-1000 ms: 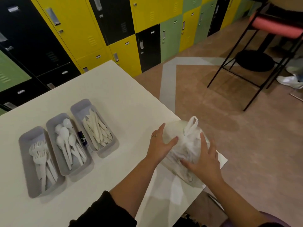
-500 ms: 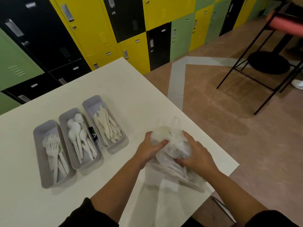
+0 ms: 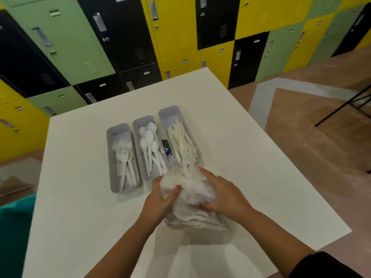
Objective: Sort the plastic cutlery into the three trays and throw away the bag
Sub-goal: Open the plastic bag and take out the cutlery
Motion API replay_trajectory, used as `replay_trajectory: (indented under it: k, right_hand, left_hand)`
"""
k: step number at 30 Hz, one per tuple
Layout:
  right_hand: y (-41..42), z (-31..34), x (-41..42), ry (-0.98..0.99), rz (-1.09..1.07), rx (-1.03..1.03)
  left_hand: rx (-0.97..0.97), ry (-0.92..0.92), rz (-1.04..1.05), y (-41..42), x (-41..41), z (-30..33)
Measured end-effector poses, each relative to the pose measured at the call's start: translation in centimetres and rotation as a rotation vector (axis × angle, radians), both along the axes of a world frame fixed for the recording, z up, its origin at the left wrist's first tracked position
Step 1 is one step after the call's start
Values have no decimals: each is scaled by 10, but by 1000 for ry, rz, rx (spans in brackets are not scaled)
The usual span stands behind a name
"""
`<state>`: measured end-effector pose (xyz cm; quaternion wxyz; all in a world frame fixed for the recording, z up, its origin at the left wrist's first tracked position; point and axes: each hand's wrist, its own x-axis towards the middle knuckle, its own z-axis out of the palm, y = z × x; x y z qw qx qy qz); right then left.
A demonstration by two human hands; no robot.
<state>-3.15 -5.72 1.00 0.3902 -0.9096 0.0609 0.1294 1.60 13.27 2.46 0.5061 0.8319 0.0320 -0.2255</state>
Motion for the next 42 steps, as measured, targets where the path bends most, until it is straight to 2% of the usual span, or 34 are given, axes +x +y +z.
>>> replay_trajectory:
  k: [11,16,18,20,22,24,26,30,34,38,42]
  right_hand:
    - [76,-3,17,18,313,-118]
    - [91,-9,17,18,394,-196]
    - [91,-5,15,-6,418,-240]
    - [92,3,14,-63,406,-244]
    - [95,8,13,-159,370,-195]
    - [100,10,12,-201,371,-183]
    - [105,10,10,-197,373,-172]
    - [104,4,9,-240,351,-144]
    - [88,3,8,-291,232,-39]
    - [58,-3,8,-360,44,-48]
    - [46,-13,10,-305,-58,-135]
  left_hand:
    - [43,16,238,85,-45,-13]
    - [111,118,148,111,-53,-24]
    - [221,18,88,118,-51,-27]
    - [360,-200,80,120,-48,-25]
    - [396,-453,6,116,-45,-19]
    - [407,-602,-150,110,-42,-18]
    - [437,-650,-291,104,-40,-22]
    - [524,-699,-376,95,-35,-22]
    - [435,-659,-203,112,-30,-25]
    - [383,-493,5,143,-33,-29]
    - [427,-371,-12,153,-41,-37]
